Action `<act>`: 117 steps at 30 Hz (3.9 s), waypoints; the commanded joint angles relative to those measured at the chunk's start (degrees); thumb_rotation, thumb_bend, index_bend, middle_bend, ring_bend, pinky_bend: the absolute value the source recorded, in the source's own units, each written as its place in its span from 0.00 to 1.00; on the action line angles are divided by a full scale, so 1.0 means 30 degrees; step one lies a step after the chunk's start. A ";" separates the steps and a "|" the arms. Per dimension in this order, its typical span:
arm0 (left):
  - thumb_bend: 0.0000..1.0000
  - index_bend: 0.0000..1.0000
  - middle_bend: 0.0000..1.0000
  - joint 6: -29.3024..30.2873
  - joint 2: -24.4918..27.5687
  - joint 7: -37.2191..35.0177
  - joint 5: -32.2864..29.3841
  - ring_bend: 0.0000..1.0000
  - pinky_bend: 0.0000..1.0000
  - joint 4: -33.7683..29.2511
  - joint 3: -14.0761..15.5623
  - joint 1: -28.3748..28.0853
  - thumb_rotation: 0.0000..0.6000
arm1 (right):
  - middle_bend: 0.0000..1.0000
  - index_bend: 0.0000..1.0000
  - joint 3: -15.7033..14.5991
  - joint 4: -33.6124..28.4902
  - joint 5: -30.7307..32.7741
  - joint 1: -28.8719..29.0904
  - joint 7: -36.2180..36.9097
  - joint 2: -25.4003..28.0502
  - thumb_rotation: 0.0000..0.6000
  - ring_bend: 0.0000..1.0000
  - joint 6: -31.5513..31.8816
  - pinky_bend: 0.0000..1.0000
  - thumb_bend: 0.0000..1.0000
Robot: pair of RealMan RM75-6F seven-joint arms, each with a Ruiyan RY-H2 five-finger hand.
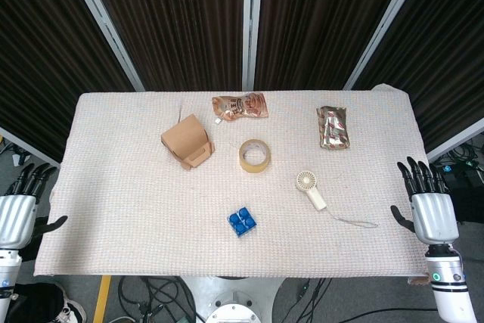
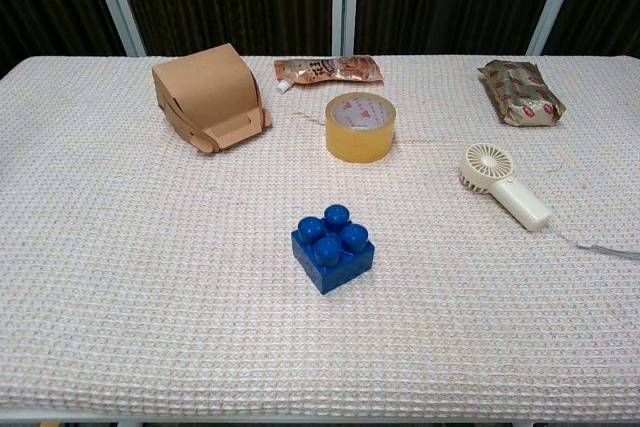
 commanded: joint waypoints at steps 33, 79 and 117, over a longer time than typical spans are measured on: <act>0.00 0.11 0.08 0.0130 -0.0111 0.0277 0.0195 0.03 0.25 -0.0028 -0.0044 0.0014 1.00 | 0.01 0.00 -0.0404 -0.0412 -0.0669 0.0115 -0.1401 -0.0223 1.00 0.00 -0.1086 0.00 0.79; 0.00 0.11 0.08 0.0129 0.0354 -0.0749 -0.0018 0.03 0.25 0.0696 -0.0044 0.0284 1.00 | 1.00 0.12 -0.0544 -0.0379 0.4866 0.4144 -0.8325 -0.4667 1.00 0.91 -0.8356 0.83 1.00; 0.00 0.11 0.08 0.0058 0.0388 -0.0994 -0.0152 0.03 0.25 0.0940 -0.0102 0.0343 1.00 | 1.00 0.12 -0.0955 -0.0292 0.6692 0.5041 -0.8229 -0.4688 1.00 0.91 -0.8519 0.83 1.00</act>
